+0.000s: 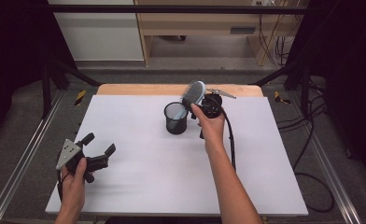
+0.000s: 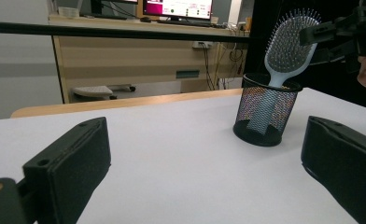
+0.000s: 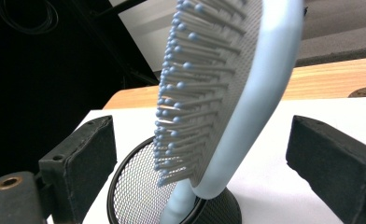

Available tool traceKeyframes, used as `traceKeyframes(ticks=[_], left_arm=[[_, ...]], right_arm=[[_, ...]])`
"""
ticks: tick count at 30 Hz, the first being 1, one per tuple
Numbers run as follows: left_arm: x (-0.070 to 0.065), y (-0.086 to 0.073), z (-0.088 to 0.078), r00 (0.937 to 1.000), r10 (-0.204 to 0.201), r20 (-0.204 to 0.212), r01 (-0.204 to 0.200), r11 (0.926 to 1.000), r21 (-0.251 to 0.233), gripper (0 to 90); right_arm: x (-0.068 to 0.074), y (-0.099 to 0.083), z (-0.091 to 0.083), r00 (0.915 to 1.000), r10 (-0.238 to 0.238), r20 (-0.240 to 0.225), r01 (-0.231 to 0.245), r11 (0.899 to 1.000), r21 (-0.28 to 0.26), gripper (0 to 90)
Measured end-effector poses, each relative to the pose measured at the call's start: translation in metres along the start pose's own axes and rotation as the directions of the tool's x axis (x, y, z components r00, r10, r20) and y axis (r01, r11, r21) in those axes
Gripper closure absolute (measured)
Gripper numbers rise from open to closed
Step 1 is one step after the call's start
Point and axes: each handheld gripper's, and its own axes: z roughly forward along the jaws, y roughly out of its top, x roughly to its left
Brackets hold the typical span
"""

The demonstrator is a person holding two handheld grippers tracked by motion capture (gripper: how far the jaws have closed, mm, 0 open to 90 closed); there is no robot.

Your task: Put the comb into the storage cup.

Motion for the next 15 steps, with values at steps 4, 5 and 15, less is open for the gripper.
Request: traceKeyframes(ticks=[4, 5, 15], left_arm=[[0.0013, -0.0002, -0.0005, 1.0, -0.004, -0.002, 0.004, 1.0, -0.003, 1.6], [0.0017, -0.0002, -0.0007, 1.0, -0.006, -0.003, 0.006, 1.0, -0.004, 1.6], [0.0019, -0.0001, -0.0008, 1.0, -0.007, 0.0, 0.007, 1.0, -0.004, 1.6]], right_arm=[[0.0006, -0.0012, -0.0001, 0.9999, -0.008, -0.007, 0.009, 1.0, 0.009, 7.2], [0.0007, -0.0014, 0.0, 0.9999, -0.009, -0.007, 0.009, 1.0, 0.011, 7.0], [-0.0001, -0.0017, -0.0014, 0.9993, -0.036, 0.009, 0.035, 0.999, 0.024, 4.7]])
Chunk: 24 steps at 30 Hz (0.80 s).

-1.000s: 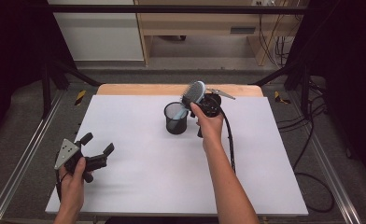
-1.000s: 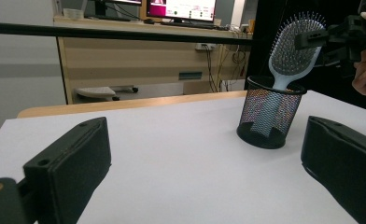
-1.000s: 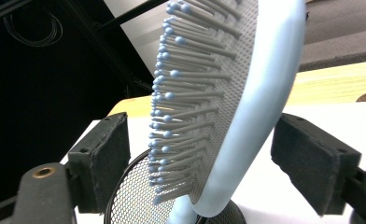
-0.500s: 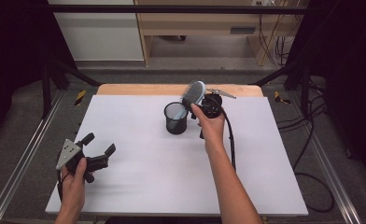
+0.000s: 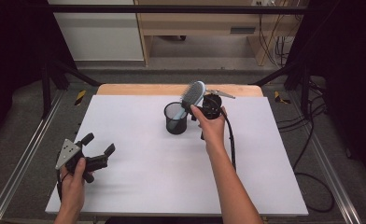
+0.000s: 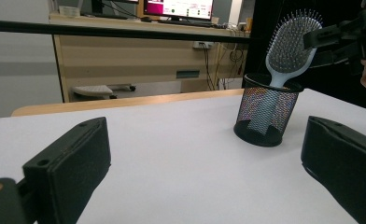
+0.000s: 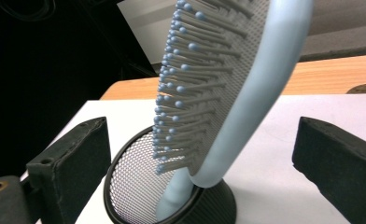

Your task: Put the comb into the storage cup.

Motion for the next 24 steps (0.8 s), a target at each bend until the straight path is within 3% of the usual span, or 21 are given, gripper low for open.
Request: traceKeyframes(ticks=[6, 18, 24], left_arm=[[0.001, 0.0, 0.0, 1.0, -0.004, -0.003, 0.004, 1.0, 0.001, 1.6], [-0.002, 0.001, -0.003, 1.0, 0.001, 0.002, -0.001, 1.0, -0.003, 1.6], [-0.001, 0.0, -0.001, 1.0, 0.002, 0.002, -0.002, 1.0, 0.002, 1.6]], right_arm=[[-0.003, 0.003, -0.007, 0.9999, -0.008, 0.01, 0.008, 1.0, -0.025, 4.0], [-0.004, 0.001, -0.028, 0.9975, -0.071, -0.004, 0.07, 0.992, -0.102, 4.3], [-0.009, 0.003, -0.03, 0.9976, -0.069, 0.006, 0.069, 0.991, -0.117, 5.9]])
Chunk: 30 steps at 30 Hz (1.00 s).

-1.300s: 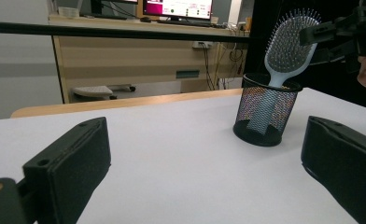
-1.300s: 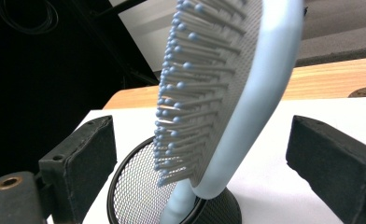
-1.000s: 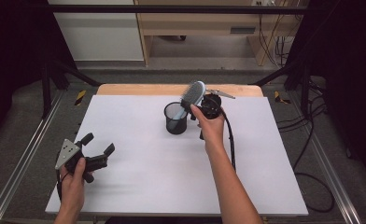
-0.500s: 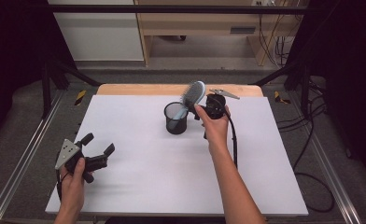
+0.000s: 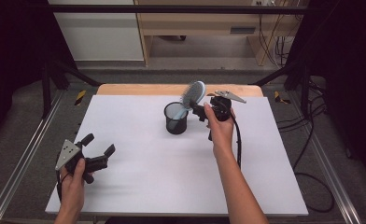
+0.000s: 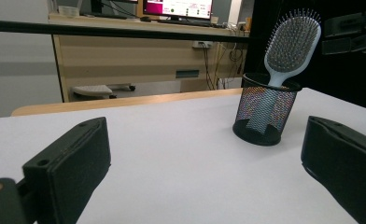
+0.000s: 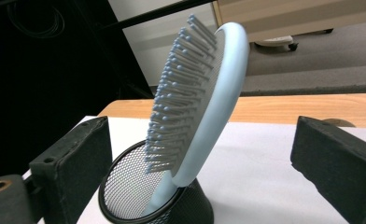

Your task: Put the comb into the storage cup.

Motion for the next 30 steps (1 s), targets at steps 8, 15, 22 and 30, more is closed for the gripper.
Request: traceKeyframes(ticks=[8, 15, 22, 30], left_arm=[[0.001, 0.001, -0.001, 1.0, -0.003, -0.002, 0.003, 1.0, -0.005, 1.6], [0.002, 0.001, -0.001, 1.0, 0.0, -0.002, 0.0, 1.0, -0.005, 1.6], [0.002, 0.001, -0.001, 1.0, -0.002, -0.005, 0.002, 1.0, -0.005, 1.6], [0.002, 0.002, -0.004, 1.0, 0.0, -0.004, 0.0, 1.0, -0.008, 1.6]], right_arm=[[0.001, 0.0, 0.002, 0.9979, -0.036, 0.054, 0.04, 0.997, -0.07, 7.6], [0.002, 0.002, 0.0, 0.9888, -0.094, 0.116, 0.107, 0.988, -0.112, 10.7], [0.003, 0.003, -0.004, 0.9686, -0.172, 0.179, 0.196, 0.973, -0.124, 10.2], [0.006, 0.006, -0.013, 0.9545, -0.242, 0.173, 0.261, 0.961, -0.095, 6.1]])
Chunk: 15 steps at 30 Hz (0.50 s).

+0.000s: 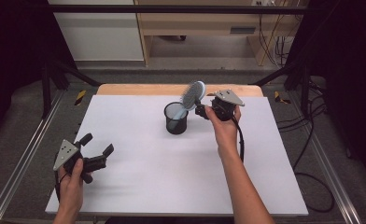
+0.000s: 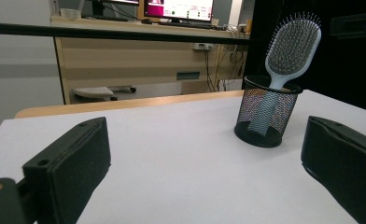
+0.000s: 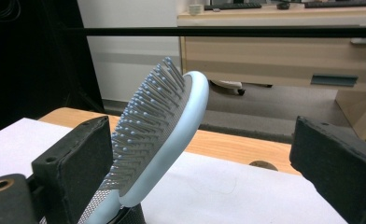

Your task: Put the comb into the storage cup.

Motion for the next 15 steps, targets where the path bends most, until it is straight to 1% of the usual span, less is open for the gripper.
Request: traceKeyframes(ticks=[3, 7, 11, 15], left_arm=[[0.001, 0.0, -0.001, 1.0, -0.003, -0.002, 0.003, 1.0, -0.003, 1.6], [0.001, 0.0, 0.0, 1.0, -0.005, -0.006, 0.005, 1.0, -0.005, 1.6], [0.002, 0.0, -0.001, 1.0, -0.002, -0.009, 0.002, 1.0, -0.003, 1.6], [0.002, 0.0, -0.002, 0.9999, -0.002, -0.016, 0.002, 1.0, -0.001, 1.6]], right_arm=[[-0.001, 0.002, -0.003, 0.9999, -0.013, -0.007, 0.013, 1.0, 0.003, 6.0], [-0.002, 0.005, -0.007, 0.9997, -0.005, -0.024, 0.006, 1.0, 0.009, 5.5], [-0.005, 0.009, -0.012, 0.9992, 0.008, -0.039, -0.007, 0.999, 0.041, 4.0], [-0.011, 0.011, -0.018, 0.9971, 0.026, -0.071, -0.02, 0.997, 0.075, 2.7]])
